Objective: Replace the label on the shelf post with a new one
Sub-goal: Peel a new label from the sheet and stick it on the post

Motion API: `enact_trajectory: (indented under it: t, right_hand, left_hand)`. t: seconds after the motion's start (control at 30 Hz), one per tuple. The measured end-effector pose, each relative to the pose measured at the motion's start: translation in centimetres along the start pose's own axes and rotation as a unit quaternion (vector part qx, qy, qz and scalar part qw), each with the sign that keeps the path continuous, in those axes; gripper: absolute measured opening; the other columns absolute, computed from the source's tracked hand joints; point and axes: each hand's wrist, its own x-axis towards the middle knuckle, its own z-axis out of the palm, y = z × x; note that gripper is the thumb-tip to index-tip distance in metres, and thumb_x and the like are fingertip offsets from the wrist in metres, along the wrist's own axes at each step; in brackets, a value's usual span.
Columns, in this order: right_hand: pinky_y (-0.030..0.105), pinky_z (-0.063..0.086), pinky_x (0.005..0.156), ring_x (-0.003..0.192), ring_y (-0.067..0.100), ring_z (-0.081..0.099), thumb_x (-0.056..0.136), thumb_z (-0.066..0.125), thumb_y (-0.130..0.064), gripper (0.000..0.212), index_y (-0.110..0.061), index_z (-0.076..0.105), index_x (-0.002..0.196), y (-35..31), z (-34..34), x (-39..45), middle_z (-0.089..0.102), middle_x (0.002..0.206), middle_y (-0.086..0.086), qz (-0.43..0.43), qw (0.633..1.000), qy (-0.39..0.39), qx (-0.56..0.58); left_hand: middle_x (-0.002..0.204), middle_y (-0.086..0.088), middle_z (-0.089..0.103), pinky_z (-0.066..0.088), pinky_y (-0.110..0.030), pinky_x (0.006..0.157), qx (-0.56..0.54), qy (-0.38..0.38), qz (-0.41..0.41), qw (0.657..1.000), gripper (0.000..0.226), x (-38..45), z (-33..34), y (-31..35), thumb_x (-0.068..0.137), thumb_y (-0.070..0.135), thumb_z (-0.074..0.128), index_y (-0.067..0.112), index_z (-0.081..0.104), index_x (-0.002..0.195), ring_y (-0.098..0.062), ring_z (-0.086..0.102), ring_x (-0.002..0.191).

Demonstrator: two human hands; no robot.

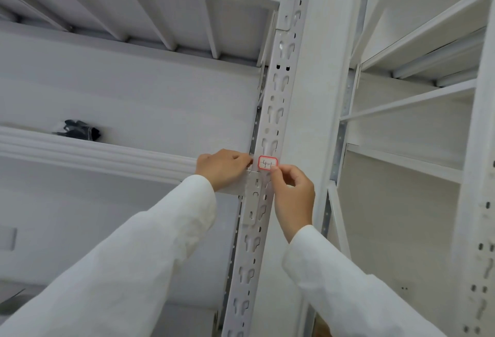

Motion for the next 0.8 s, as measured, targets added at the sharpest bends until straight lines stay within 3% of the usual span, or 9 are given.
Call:
enact_trajectory:
  t: [0.1,0.2,0.27,0.4,0.53,0.63,0.7,0.8]
  right_hand:
    - [0.030,0.053,0.079,0.081,0.010,0.060,0.087,0.060,-0.024,0.010,-0.025,0.065,0.078,0.1,0.0,0.1,0.067,0.089,-0.001,-0.003,1.000,-0.005,-0.012]
    - [0.030,0.052,0.078,0.077,0.010,0.059,0.087,0.060,-0.024,0.010,-0.022,0.066,0.079,0.2,0.0,0.1,0.067,0.087,0.001,0.011,1.000,-0.009,-0.008]
    - [0.029,0.051,0.076,0.073,0.009,0.057,0.087,0.060,-0.025,0.011,-0.020,0.067,0.080,0.2,0.0,0.1,0.067,0.085,0.002,0.015,1.000,-0.006,-0.002]
    - [0.027,0.048,0.070,0.068,0.009,0.053,0.087,0.060,-0.025,0.012,-0.021,0.067,0.078,0.3,0.2,0.1,0.065,0.078,-0.001,0.013,1.000,-0.001,-0.001]
    - [0.027,0.046,0.067,0.061,0.007,0.051,0.085,0.062,-0.026,0.013,-0.021,0.066,0.074,0.3,0.4,0.4,0.062,0.068,-0.007,0.022,1.000,0.000,-0.016]
    - [0.026,0.043,0.062,0.057,0.007,0.049,0.082,0.064,-0.038,0.025,-0.020,0.064,0.066,0.1,0.0,1.4,0.058,0.059,-0.010,0.031,0.997,-0.015,-0.068]
    - [0.026,0.036,0.056,0.052,0.013,0.043,0.075,0.066,-0.052,0.045,-0.018,0.049,0.052,0.1,-0.8,2.4,0.048,0.050,-0.009,0.050,0.991,-0.029,-0.124]
    - [0.030,0.035,0.059,0.059,0.019,0.043,0.064,0.066,-0.066,0.055,-0.018,0.040,0.057,0.2,-2.0,3.5,0.049,0.062,-0.001,0.091,0.982,-0.059,-0.154]
  left_hand:
    - [0.089,0.004,0.061,0.023,-0.030,0.080,0.001,0.010,0.003,1.000,0.029,0.1,0.0,0.1,0.093,0.036,0.029,0.031,0.051,0.075,-0.021,0.053,0.091]
    - [0.074,0.001,0.049,0.024,-0.031,0.079,-0.006,0.016,-0.001,1.000,0.038,0.0,0.1,0.1,0.095,0.041,0.030,0.022,0.041,0.064,-0.023,0.047,0.078]
    - [0.074,0.001,0.047,0.025,-0.030,0.080,-0.012,0.018,-0.002,1.000,0.043,-0.1,0.1,0.2,0.095,0.050,0.029,0.022,0.043,0.066,-0.022,0.045,0.077]
    - [0.089,0.000,0.068,0.021,-0.028,0.084,-0.025,0.030,-0.012,0.999,0.054,-0.2,0.3,0.5,0.089,0.063,0.036,0.021,0.069,0.085,-0.018,0.052,0.086]
    - [0.096,0.008,0.072,0.022,-0.026,0.086,-0.033,0.067,-0.024,0.997,0.043,-0.1,0.7,0.4,0.083,0.066,0.045,0.030,0.070,0.083,-0.014,0.057,0.101]
    - [0.095,0.009,0.071,0.022,-0.027,0.085,-0.030,0.073,-0.021,0.997,0.041,0.1,0.6,0.5,0.082,0.067,0.044,0.033,0.068,0.081,-0.014,0.057,0.101]
    - [0.095,0.008,0.071,0.022,-0.027,0.085,-0.024,0.069,-0.016,0.997,0.042,0.0,0.7,0.6,0.084,0.066,0.043,0.033,0.068,0.083,-0.014,0.058,0.099]
    - [0.095,0.006,0.071,0.020,-0.028,0.084,-0.021,0.063,-0.017,0.998,0.042,-0.1,0.8,0.4,0.086,0.064,0.042,0.031,0.068,0.082,-0.016,0.058,0.097]
